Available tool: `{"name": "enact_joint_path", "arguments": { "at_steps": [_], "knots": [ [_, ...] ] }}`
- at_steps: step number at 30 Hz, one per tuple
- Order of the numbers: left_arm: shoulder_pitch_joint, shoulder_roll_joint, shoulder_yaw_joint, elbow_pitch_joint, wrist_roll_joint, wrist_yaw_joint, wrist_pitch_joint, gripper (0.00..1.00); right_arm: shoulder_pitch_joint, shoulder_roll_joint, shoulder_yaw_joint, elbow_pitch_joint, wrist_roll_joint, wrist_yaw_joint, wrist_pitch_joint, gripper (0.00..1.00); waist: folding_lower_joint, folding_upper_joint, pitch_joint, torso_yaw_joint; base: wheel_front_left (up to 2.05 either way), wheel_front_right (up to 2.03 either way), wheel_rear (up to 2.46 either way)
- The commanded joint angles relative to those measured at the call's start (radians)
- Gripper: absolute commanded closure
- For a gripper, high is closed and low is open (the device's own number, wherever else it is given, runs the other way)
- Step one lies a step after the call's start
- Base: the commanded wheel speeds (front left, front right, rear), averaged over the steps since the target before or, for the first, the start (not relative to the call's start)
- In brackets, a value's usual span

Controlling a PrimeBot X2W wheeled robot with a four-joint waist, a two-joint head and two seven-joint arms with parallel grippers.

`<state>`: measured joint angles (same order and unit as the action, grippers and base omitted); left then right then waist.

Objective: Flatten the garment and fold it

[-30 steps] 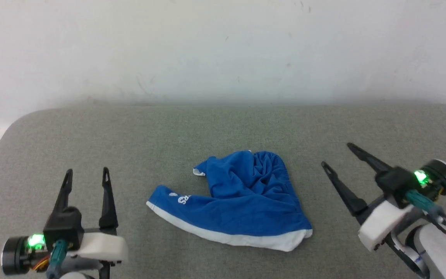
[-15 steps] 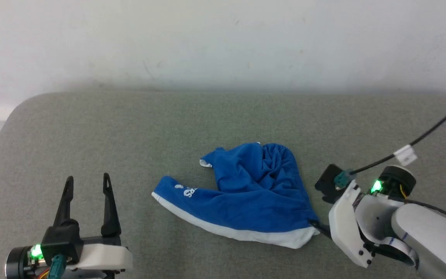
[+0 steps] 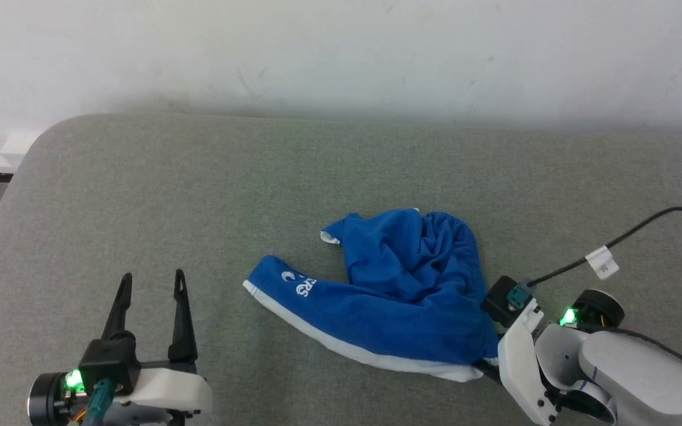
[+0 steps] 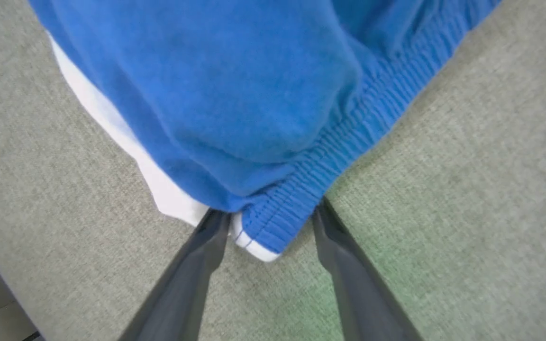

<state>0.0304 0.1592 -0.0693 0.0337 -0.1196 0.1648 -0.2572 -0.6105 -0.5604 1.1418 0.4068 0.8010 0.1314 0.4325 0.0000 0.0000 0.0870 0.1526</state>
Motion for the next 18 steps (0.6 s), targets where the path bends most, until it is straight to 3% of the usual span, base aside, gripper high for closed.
{"name": "enact_joint_path", "arguments": {
  "at_steps": [1,5,10,14,18],
  "knots": [
    [-0.025,-0.001,0.015,0.012,0.006,-0.018,-0.004,0.00,0.023,0.014,0.032,0.022,-0.006,-0.001,-0.035,1.00,0.0000,0.0000,-0.014,-0.013,0.00,0.00,0.00],
    [-0.065,0.025,0.039,0.052,-0.016,-0.094,-0.004,0.00,0.011,-0.007,0.038,0.035,-0.022,-0.001,-0.165,1.00,0.0000,0.0000,-0.040,-0.025,0.00,0.00,0.00],
    [-0.155,0.114,0.038,0.112,-0.026,-0.189,0.039,0.00,0.025,-0.037,0.008,0.002,-0.029,-0.001,-0.293,1.00,0.0000,0.0000,-0.067,-0.032,0.00,0.00,0.00],
    [-0.243,0.192,-0.015,0.118,-0.039,-0.263,0.210,0.00,0.052,-0.049,-0.024,-0.028,-0.040,-0.001,-0.342,1.00,0.0000,0.0000,-0.072,-0.041,0.00,0.00,0.00],
    [-0.315,0.261,-0.119,0.106,-0.105,-0.292,0.426,0.00,0.073,-0.044,-0.047,-0.041,-0.067,-0.001,-0.356,1.00,0.0000,0.0000,-0.060,-0.051,0.00,0.00,0.00]
  ]
}}
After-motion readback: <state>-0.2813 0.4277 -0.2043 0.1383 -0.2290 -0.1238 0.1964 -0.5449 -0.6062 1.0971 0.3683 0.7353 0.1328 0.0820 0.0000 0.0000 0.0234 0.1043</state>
